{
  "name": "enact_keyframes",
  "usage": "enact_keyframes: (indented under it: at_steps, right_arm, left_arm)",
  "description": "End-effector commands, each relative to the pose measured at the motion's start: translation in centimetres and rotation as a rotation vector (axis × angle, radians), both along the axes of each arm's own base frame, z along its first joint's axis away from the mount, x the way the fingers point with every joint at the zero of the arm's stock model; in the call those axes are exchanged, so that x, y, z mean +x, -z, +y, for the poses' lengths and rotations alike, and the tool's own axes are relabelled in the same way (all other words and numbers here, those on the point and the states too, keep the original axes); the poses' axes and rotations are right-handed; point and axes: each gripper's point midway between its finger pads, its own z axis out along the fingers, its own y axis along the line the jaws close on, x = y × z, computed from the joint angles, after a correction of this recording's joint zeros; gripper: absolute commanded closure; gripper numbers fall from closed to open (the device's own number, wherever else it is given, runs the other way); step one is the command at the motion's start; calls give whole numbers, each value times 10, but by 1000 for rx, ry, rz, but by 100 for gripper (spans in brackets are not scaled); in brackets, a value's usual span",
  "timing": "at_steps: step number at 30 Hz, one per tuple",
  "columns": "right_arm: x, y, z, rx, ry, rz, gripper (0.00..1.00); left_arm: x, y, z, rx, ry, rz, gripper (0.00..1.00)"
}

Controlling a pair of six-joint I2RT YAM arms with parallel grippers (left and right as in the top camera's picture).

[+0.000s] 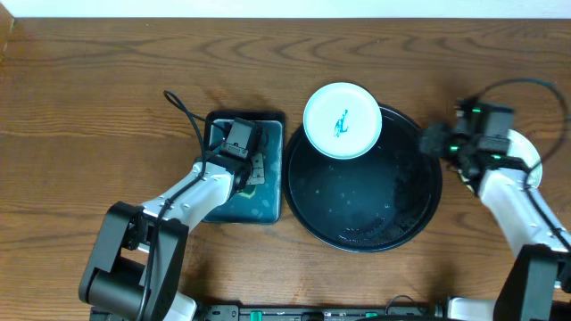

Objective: Clean dirty plates on tray and stack at the side
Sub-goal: 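Reach the right gripper to the remaining white plate and grip its rim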

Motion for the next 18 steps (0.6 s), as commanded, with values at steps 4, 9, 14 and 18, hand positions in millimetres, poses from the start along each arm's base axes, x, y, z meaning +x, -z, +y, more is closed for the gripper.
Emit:
enact_keyframes:
  at_steps: [4, 9, 14, 18]
  right_arm:
    - [21, -30, 41, -73, -163, -53, 46]
    - [34, -40, 63, -123, -246, -19, 45]
    - [47, -19, 76, -116, -265, 37, 44]
    - [51, 8, 76, -89, -229, 92, 53]
  left_arm:
    - [-17, 24, 4, 24, 8, 87, 93]
    - [-17, 24, 4, 23, 5, 87, 92]
    - [-17, 24, 5, 23, 5, 87, 92]
    - [-17, 24, 5, 23, 5, 87, 93]
